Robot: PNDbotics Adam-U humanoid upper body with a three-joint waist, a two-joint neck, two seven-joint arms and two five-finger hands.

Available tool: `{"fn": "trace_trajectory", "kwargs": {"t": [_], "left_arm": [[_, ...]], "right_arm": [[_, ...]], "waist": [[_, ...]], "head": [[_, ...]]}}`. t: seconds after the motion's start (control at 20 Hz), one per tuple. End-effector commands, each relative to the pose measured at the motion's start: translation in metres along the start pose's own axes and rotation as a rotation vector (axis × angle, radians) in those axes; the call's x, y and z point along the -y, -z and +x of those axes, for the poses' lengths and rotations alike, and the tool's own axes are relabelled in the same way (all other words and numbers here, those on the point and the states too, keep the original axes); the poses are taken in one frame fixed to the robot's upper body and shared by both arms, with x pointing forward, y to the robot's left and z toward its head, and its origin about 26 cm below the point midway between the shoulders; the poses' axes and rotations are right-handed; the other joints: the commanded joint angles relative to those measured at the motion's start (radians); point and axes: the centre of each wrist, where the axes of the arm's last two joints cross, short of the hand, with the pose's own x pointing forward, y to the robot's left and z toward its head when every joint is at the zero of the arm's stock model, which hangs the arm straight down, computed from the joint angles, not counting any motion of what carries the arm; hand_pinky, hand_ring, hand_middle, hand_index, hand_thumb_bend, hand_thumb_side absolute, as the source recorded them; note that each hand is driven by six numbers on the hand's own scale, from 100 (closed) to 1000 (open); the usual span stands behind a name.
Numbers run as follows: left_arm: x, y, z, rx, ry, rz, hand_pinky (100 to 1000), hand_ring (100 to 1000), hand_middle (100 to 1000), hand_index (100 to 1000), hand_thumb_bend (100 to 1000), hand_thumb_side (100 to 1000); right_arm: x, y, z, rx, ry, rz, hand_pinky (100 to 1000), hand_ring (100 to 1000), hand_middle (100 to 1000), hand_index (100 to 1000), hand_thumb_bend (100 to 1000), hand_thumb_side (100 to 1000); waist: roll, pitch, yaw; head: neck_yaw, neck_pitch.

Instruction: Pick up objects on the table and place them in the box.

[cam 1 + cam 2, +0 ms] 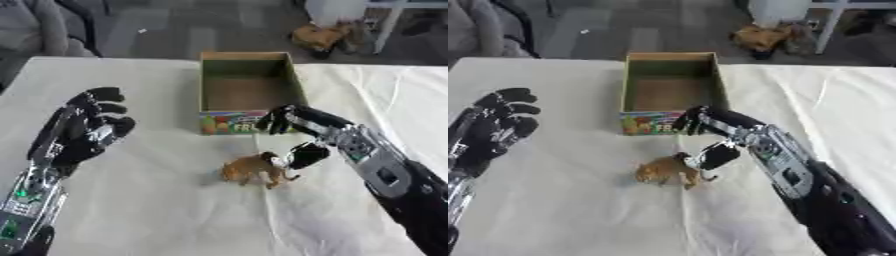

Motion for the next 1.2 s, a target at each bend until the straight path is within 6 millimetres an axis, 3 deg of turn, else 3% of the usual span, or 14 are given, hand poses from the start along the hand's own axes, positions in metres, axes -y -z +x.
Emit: {"fn": "trace_trajectory", "kwargs": {"t": [0.05,0.95,1.2], "left_arm": [[-0.003,0.004,0.007,0.025,0.015,-0.004,613,697,686,776,787,397],[-0.001,0.006,0.007,0.027,0.013,-0.015,613,700,689,778,775,401],[0.000,0.006,0.008,0.029,0.014,-0.018,613,701,689,778,772,401]], "right_arm": [[0.006,0.000,-0.001,-0.001,-0.026,-0.009,681,704,727,826,303,300],[-0.021,0.010,-0.011,-0.029,-0.096,0.103,680,687,705,810,353,320],[-0.022,-0.001,-0.015,-0.029,-0.116,0.115,670,678,695,805,354,312]], "waist": [[0.001,-0.012,0.000],[-0.002,-0.011,0.002],[-0.002,-0.010,0.002]], "head": [[0.004,0.010],[0.011,0.036],[0.018,0.044]]}}
